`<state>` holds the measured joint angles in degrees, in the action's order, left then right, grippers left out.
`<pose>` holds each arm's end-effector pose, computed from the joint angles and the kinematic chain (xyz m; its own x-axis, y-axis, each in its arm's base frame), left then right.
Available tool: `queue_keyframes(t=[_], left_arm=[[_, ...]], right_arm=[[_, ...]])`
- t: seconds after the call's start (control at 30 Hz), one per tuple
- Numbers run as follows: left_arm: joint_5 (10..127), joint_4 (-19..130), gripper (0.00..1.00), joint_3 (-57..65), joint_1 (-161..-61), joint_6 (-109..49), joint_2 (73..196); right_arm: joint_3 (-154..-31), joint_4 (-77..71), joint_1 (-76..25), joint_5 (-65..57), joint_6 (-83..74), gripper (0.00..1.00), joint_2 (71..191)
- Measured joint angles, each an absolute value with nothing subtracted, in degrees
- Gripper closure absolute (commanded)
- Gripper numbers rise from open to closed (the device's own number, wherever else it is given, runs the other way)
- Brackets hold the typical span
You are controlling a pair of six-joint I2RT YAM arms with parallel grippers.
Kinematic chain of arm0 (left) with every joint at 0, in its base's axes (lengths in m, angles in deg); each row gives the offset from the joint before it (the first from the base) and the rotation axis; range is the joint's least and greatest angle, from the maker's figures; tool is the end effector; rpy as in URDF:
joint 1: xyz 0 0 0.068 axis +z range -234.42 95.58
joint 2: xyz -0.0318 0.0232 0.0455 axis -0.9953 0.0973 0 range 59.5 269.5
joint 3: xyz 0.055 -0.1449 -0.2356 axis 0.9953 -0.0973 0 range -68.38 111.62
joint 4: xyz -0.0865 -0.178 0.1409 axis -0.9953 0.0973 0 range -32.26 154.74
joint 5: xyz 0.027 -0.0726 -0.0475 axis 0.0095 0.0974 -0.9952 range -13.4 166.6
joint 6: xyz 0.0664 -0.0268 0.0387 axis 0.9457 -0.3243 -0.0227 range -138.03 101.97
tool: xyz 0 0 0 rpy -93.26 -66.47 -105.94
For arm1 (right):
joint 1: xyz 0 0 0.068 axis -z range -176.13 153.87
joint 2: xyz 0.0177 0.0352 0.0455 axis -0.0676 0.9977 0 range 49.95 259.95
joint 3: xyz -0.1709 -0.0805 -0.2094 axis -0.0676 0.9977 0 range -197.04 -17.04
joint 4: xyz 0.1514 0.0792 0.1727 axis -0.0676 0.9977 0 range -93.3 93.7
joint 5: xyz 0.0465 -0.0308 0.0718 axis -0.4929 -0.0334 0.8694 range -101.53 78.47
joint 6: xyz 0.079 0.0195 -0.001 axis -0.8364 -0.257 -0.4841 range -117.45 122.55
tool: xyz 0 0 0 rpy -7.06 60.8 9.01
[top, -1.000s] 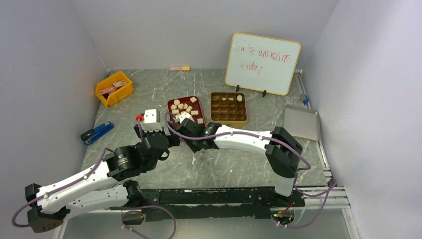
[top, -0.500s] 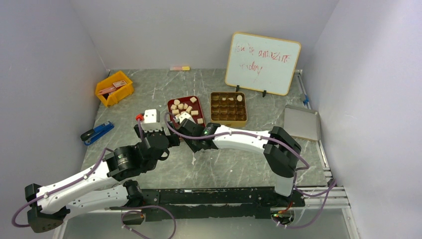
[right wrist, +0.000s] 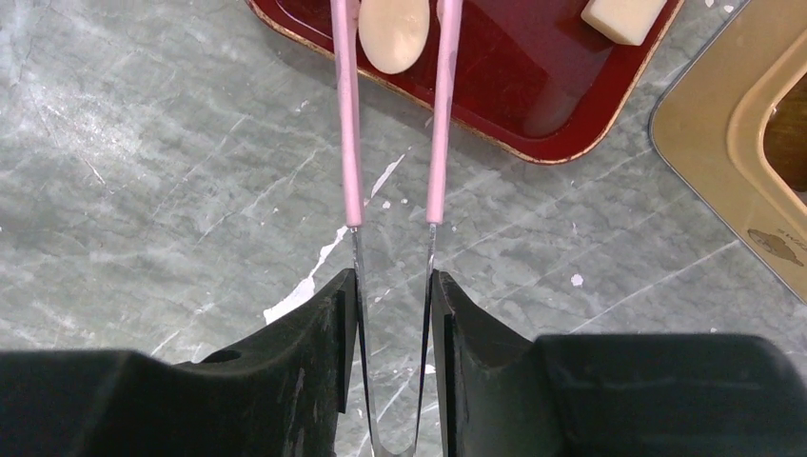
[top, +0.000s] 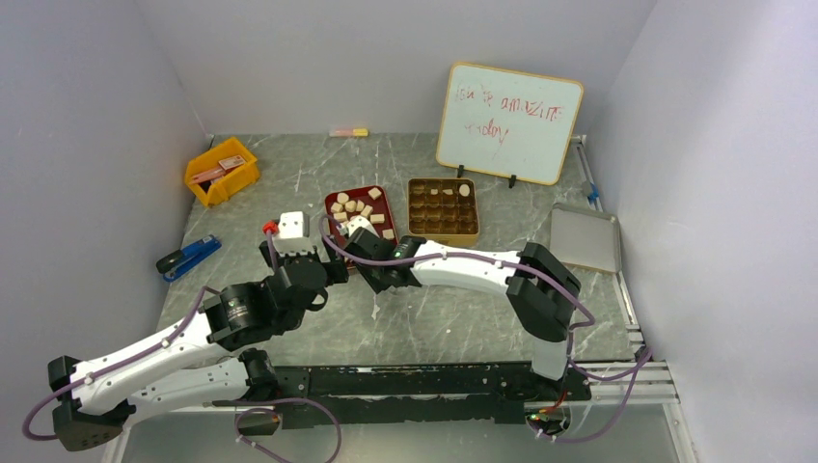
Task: Pack the chocolate
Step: Pick up the fake chocolate from the plate.
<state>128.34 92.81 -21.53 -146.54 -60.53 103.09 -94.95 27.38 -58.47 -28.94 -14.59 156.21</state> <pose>0.1159 -0.1008 0.3127 -0.3407 -0.2505 -0.9062 0.0069 0.9632 -0.2688 0.2024 0.3410 0.2008 -0.6083 -0.5550 -0.5674 -0.6221 0.7773 -0.0934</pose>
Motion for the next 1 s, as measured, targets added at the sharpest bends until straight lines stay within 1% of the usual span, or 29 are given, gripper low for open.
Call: queue_keyframes(t=[0.37,1.0], left_arm=[[128.3,93.1,0.09,-21.5,-146.5,-60.5,102.5],[128.5,93.1,0.09,-21.5,-146.5,-60.7,102.3]], right_arm=[[-95.2,27.0,-57.9,-27.9,-14.7,0.85,156.7],[-95.9,27.2,-56.0,-28.0,-15.1,0.92,153.7]])
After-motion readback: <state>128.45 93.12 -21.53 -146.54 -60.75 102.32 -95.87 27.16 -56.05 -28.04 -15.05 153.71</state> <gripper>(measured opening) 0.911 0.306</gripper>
